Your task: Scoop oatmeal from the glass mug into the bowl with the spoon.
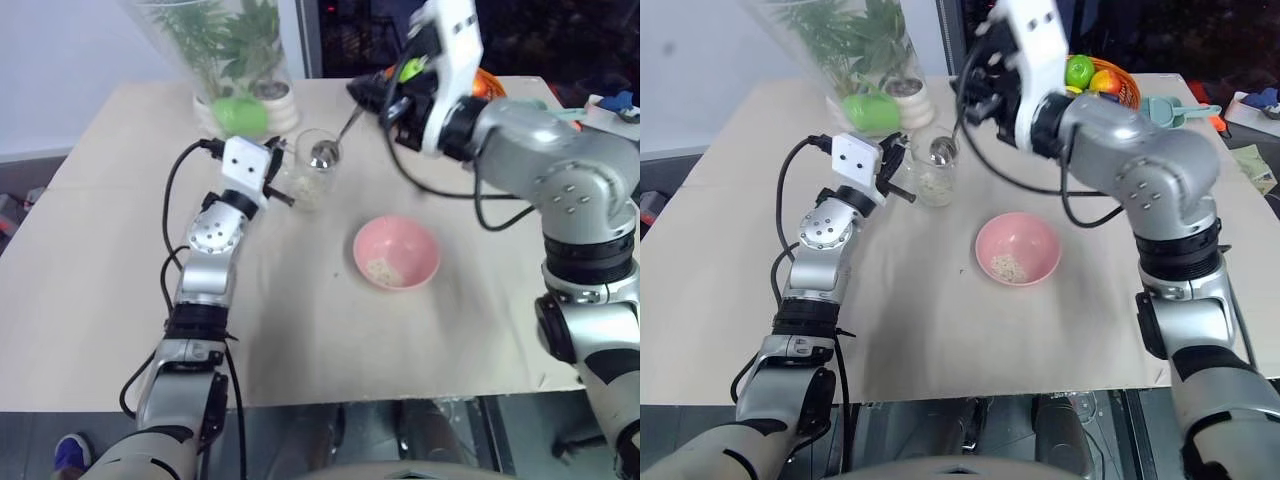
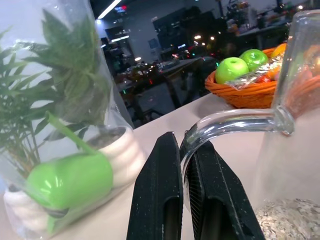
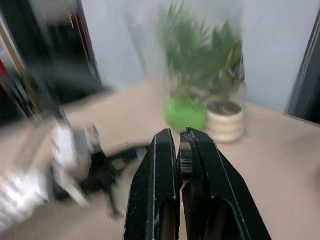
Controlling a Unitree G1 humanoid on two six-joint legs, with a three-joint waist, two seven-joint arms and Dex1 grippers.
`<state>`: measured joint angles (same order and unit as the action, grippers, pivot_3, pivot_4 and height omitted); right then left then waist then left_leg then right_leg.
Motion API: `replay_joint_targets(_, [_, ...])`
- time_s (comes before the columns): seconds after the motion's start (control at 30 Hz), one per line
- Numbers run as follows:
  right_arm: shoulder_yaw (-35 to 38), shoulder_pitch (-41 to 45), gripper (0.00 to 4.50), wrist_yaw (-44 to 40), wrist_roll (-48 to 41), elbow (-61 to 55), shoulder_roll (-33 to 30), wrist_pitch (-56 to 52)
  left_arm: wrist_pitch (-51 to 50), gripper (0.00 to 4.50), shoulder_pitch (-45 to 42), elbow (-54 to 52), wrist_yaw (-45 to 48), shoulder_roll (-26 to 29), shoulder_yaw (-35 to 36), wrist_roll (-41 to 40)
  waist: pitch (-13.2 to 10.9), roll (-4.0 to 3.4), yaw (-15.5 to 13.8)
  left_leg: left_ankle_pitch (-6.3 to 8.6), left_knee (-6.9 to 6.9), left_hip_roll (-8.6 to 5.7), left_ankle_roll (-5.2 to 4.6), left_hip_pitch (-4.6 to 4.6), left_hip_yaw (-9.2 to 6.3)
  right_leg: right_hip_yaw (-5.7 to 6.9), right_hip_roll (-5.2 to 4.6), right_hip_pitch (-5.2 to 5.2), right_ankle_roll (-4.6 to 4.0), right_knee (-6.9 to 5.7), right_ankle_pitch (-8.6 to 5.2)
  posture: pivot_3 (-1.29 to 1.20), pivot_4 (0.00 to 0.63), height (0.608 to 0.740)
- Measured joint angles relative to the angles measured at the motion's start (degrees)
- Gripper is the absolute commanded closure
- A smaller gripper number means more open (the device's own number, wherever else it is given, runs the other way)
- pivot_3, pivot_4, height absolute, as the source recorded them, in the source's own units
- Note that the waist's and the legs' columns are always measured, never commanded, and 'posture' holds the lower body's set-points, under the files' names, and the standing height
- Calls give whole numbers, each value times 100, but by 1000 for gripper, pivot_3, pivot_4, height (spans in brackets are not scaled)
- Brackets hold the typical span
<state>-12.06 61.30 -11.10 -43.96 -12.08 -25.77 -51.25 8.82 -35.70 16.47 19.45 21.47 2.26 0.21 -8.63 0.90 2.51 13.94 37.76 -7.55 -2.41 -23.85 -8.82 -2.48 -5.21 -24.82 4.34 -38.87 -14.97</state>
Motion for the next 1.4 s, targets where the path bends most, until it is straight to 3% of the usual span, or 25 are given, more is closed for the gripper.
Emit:
replay_joint_targets(0.1, [-343,-141,4500,-283,597,106,98,253,83,4401,19,-224,-5,-39,-79,113,0,0,5,0,5,0,0,0,1,-1,0,1,0,-2,0,0,150,740])
replay_joint_targets(0.27, [-131,-296,4500,-399,723,469,652,127,220,4401,42,-286,-115,-41,-166,347,0,0,2,0,12,0,0,0,-2,0,3,1,0,-8,0,0,150,740])
replay_joint_targets(0.47, [1127,-335,4500,-20,21,803,1301,-711,356,4401,133,-225,-169,-28,-218,498,1,-1,-7,0,20,-3,0,0,-8,6,3,6,0,-9,0,0,150,740])
replay_joint_targets(0.77, [3154,-159,4500,1418,-1191,1105,1818,-1856,634,4401,146,160,-242,-32,-282,679,2,-3,5,0,21,-3,0,0,-7,4,1,5,0,-14,1,0,150,740])
replay_joint_targets(1.13, [3973,-223,4500,2579,-2036,1084,1924,-2136,706,4401,25,538,-150,-42,-405,746,2,-4,7,0,23,-4,0,0,-4,2,-1,5,0,-17,1,0,150,740])
replay_joint_targets(1.4, [4171,-563,4500,3214,-2716,1017,1790,-2123,835,4401,-53,714,33,-41,-537,749,4,-7,15,0,23,-4,0,0,-2,-1,-1,5,0,-20,1,0,150,740])
